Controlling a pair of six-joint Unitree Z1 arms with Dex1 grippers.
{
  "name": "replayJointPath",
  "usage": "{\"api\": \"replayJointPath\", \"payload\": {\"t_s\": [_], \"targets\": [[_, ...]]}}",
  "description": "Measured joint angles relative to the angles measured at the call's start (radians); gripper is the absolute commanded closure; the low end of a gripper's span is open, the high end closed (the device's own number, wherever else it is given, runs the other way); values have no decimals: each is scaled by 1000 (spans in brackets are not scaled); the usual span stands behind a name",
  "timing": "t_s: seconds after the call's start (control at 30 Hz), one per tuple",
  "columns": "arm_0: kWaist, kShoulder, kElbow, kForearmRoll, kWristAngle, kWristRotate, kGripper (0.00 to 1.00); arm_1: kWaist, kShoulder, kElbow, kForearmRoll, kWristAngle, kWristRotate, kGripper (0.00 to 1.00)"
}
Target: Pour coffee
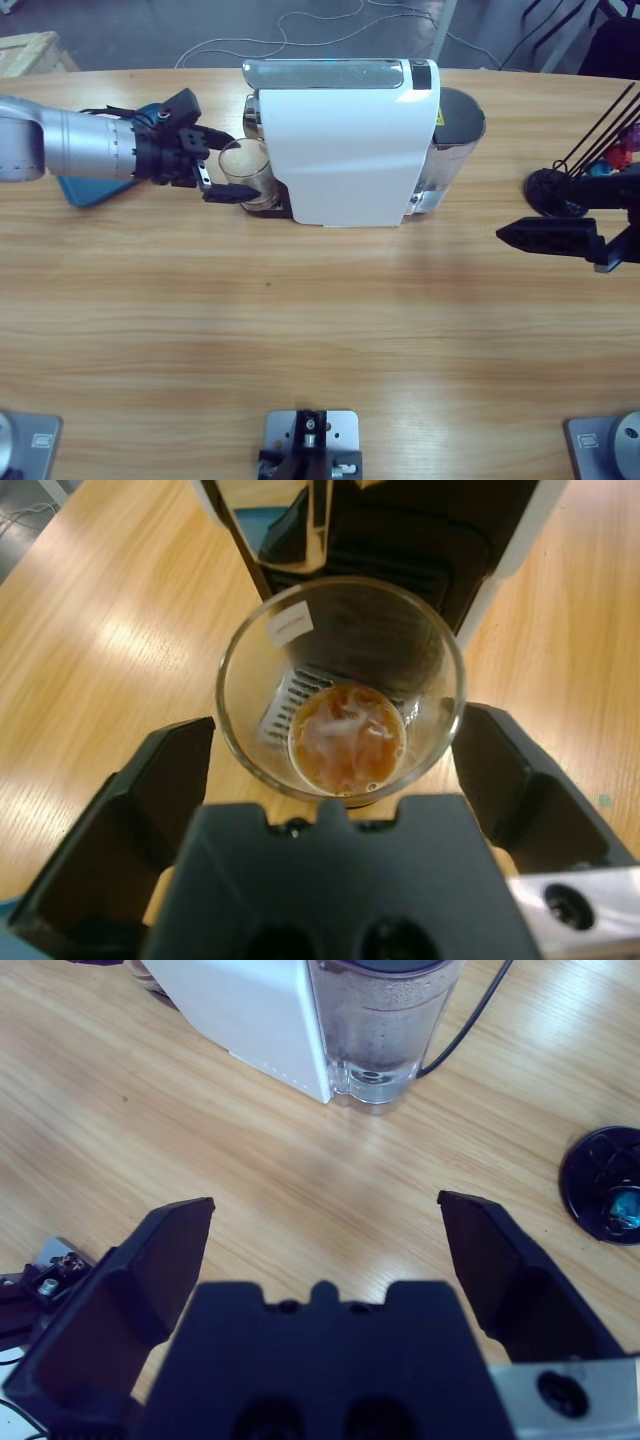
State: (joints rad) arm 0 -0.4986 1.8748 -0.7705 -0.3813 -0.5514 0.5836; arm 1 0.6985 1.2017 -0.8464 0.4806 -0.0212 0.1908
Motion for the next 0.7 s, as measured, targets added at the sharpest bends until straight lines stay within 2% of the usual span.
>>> {"api": "replayJointPath", "payload": {"t_s": [0.13,0.2,0.23,0.27,0.33,0.37,0.4,0.7], "targets": [[-1,1,-7,0,0,-2,104,0,0,0,-1,0,0,0],[-1,1,-15,-1,-2,-2,190,0,0,0,-1,0,0,0],[-1,1,-19,-2,-2,-2,295,0,0,1,-1,0,0,0],[-1,1,-23,-3,-2,-2,440,0,0,2,-1,0,0,0],[-1,5,-29,-8,-2,-4,777,0,0,3,-1,0,0,0],[-1,8,-31,-10,-3,-9,899,0,0,3,-1,0,0,0],[-1,12,-33,-12,-5,-13,979,0,0,3,-1,0,0,0],[-1,22,-36,-26,-10,-40,1000,0,15,3,-4,0,0,0]]}}
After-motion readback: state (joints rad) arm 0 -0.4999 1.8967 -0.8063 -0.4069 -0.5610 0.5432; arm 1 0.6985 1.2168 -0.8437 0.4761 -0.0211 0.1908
